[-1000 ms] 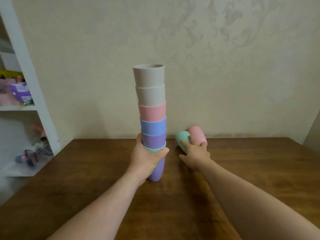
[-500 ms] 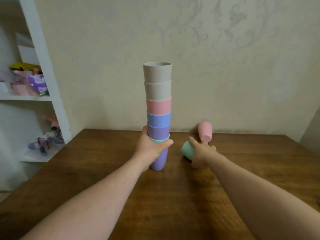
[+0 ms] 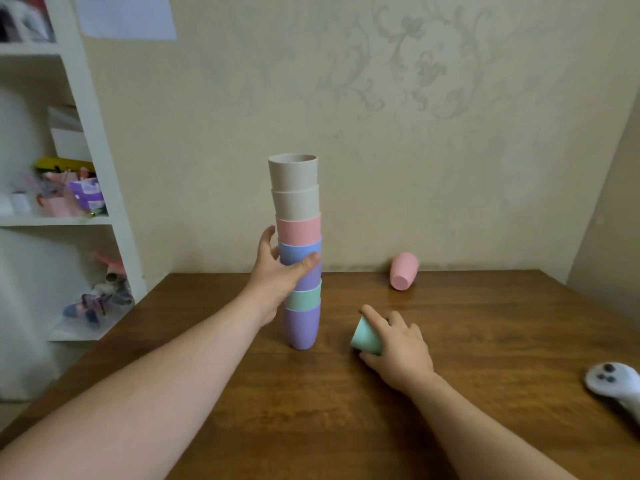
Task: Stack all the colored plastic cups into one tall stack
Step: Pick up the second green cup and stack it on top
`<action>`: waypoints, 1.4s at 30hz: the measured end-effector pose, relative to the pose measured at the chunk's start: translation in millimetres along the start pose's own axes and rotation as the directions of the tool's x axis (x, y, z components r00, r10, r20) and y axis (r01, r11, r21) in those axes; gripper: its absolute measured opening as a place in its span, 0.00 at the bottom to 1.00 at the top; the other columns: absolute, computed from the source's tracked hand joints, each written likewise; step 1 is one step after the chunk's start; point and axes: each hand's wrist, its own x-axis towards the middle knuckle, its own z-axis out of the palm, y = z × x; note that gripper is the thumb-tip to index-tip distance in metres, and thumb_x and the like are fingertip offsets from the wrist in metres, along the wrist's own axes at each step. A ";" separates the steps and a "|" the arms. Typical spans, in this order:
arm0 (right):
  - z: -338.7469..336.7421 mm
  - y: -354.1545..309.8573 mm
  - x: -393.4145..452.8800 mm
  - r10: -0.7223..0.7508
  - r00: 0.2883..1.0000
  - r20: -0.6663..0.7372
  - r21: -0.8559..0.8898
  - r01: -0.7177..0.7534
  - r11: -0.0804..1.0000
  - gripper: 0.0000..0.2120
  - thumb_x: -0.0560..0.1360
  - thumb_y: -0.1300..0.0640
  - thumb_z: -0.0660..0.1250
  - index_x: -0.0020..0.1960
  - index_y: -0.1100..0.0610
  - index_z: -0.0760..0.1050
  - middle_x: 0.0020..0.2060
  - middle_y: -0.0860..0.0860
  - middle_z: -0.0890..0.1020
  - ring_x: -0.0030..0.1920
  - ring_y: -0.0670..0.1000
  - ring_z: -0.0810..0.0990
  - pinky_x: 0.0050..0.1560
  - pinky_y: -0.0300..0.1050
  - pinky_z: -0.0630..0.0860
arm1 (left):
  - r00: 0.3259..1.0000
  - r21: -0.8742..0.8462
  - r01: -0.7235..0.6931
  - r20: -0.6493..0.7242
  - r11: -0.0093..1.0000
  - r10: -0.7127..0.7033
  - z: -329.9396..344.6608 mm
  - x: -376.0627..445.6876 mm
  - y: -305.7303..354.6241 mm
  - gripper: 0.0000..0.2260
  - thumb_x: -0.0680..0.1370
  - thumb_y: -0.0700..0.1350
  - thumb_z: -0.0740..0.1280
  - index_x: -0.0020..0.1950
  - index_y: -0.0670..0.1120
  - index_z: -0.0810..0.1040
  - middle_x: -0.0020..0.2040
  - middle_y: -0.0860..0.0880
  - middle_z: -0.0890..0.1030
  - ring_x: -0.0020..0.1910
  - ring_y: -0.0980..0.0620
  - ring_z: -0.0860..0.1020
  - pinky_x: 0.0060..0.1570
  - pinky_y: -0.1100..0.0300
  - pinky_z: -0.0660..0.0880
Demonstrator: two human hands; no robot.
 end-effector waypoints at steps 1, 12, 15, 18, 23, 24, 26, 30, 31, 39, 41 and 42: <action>0.7 0.8 -4.1 -0.012 1.000 -0.019 0.015 0.012 1.000 0.41 0.74 0.39 0.72 0.76 0.26 0.49 0.69 0.47 0.70 0.59 0.56 0.72 0.62 0.57 0.76 | 1.000 -0.017 -0.025 -0.010 1.000 0.024 1.0 4.4 10.4 0.51 0.73 0.47 0.83 0.86 0.57 0.54 0.72 0.53 0.79 0.65 0.51 0.83 0.62 0.53 0.78; -0.5 20.8 -32.9 0.222 0.945 -0.241 0.582 -0.042 0.812 0.43 0.75 0.49 0.78 0.80 0.36 0.56 0.73 0.46 0.70 0.71 0.51 0.72 0.72 0.53 0.71 | 0.992 0.071 -0.081 -0.096 0.994 0.088 21.9 20.5 26.8 0.23 0.69 0.45 0.84 0.60 0.53 0.79 0.53 0.51 0.88 0.51 0.49 0.88 0.49 0.52 0.84; -15.3 23.3 -33.6 0.397 0.896 -0.201 0.704 -0.150 0.694 0.43 0.73 0.49 0.80 0.78 0.39 0.57 0.71 0.48 0.75 0.69 0.54 0.76 0.68 0.55 0.76 | 0.991 0.101 -0.106 -0.066 0.989 0.113 19.9 19.1 26.0 0.25 0.67 0.48 0.84 0.60 0.54 0.79 0.53 0.53 0.89 0.50 0.50 0.88 0.51 0.50 0.86; -31.6 27.7 -29.7 0.467 0.881 -0.079 0.737 -0.264 0.622 0.46 0.72 0.50 0.81 0.79 0.39 0.55 0.71 0.51 0.75 0.68 0.58 0.77 0.67 0.59 0.78 | 0.993 0.138 -0.108 -0.036 0.985 0.114 24.2 14.8 26.6 0.27 0.64 0.51 0.84 0.59 0.55 0.79 0.52 0.53 0.89 0.49 0.49 0.89 0.52 0.47 0.87; -97.3 2.8 3.2 0.418 0.888 -0.191 0.822 -0.088 0.563 0.45 0.68 0.50 0.83 0.77 0.42 0.62 0.63 0.49 0.79 0.60 0.55 0.81 0.60 0.58 0.82 | 0.994 0.166 -0.105 -0.013 0.981 0.108 47.0 6.3 28.7 0.29 0.60 0.56 0.84 0.58 0.57 0.79 0.51 0.53 0.89 0.50 0.48 0.88 0.54 0.42 0.86; -120.4 -10.8 13.1 0.395 0.885 -0.248 0.846 0.000 0.533 0.42 0.69 0.51 0.82 0.77 0.44 0.64 0.62 0.50 0.80 0.59 0.54 0.82 0.58 0.55 0.82 | 0.994 0.176 -0.105 -0.014 0.979 0.109 51.2 4.7 28.9 0.29 0.59 0.56 0.84 0.58 0.57 0.79 0.51 0.54 0.89 0.50 0.48 0.88 0.54 0.42 0.86; -174.8 -45.1 33.4 0.340 0.868 -0.362 0.876 0.192 0.443 0.38 0.70 0.55 0.79 0.75 0.48 0.66 0.59 0.49 0.80 0.58 0.52 0.82 0.56 0.51 0.82 | 0.995 0.201 -0.099 -0.008 0.975 0.103 57.1 2.9 29.2 0.29 0.59 0.57 0.83 0.57 0.57 0.78 0.49 0.54 0.88 0.49 0.49 0.88 0.53 0.43 0.86; -267.7 -119.6 49.7 0.180 0.855 -0.487 0.859 0.432 0.273 0.35 0.68 0.54 0.79 0.70 0.47 0.66 0.58 0.49 0.79 0.56 0.51 0.83 0.51 0.49 0.84 | 0.997 0.258 -0.062 -0.030 0.964 0.073 55.3 3.0 33.8 0.26 0.60 0.59 0.81 0.55 0.56 0.79 0.46 0.53 0.88 0.47 0.48 0.88 0.51 0.44 0.87; -280.4 -135.4 48.2 0.124 0.854 -0.505 0.842 0.455 0.292 0.35 0.69 0.54 0.80 0.70 0.48 0.66 0.57 0.50 0.79 0.55 0.51 0.83 0.49 0.47 0.84 | 0.997 0.262 -0.063 -0.035 0.963 0.075 52.6 3.2 33.6 0.26 0.61 0.60 0.80 0.55 0.56 0.79 0.47 0.54 0.88 0.48 0.47 0.88 0.51 0.44 0.86; -256.0 -179.3 53.1 -0.128 0.938 -0.321 0.752 0.335 0.568 0.43 0.68 0.51 0.84 0.77 0.52 0.65 0.58 0.50 0.80 0.55 0.48 0.82 0.44 0.37 0.79 | 0.993 0.253 -0.084 -0.058 0.964 0.101 38.2 -3.1 33.5 0.26 0.64 0.59 0.80 0.59 0.55 0.78 0.50 0.54 0.87 0.49 0.49 0.86 0.45 0.55 0.81; -237.9 -179.1 56.0 -0.125 0.948 -0.292 0.747 0.307 0.590 0.43 0.68 0.51 0.84 0.76 0.51 0.66 0.59 0.50 0.80 0.57 0.50 0.82 0.50 0.43 0.80 | 0.994 0.282 -0.072 -0.060 0.957 0.092 40.4 -4.2 34.9 0.29 0.63 0.60 0.79 0.60 0.56 0.77 0.51 0.55 0.86 0.50 0.50 0.86 0.48 0.53 0.82; -230.0 -178.0 57.1 -0.124 0.952 -0.279 0.757 0.298 0.582 0.42 0.68 0.51 0.84 0.76 0.50 0.66 0.60 0.49 0.80 0.58 0.50 0.82 0.52 0.45 0.81 | 0.994 0.295 -0.068 -0.060 0.953 0.089 41.7 -4.8 35.8 0.29 0.62 0.61 0.79 0.60 0.56 0.77 0.51 0.55 0.86 0.49 0.50 0.85 0.49 0.52 0.83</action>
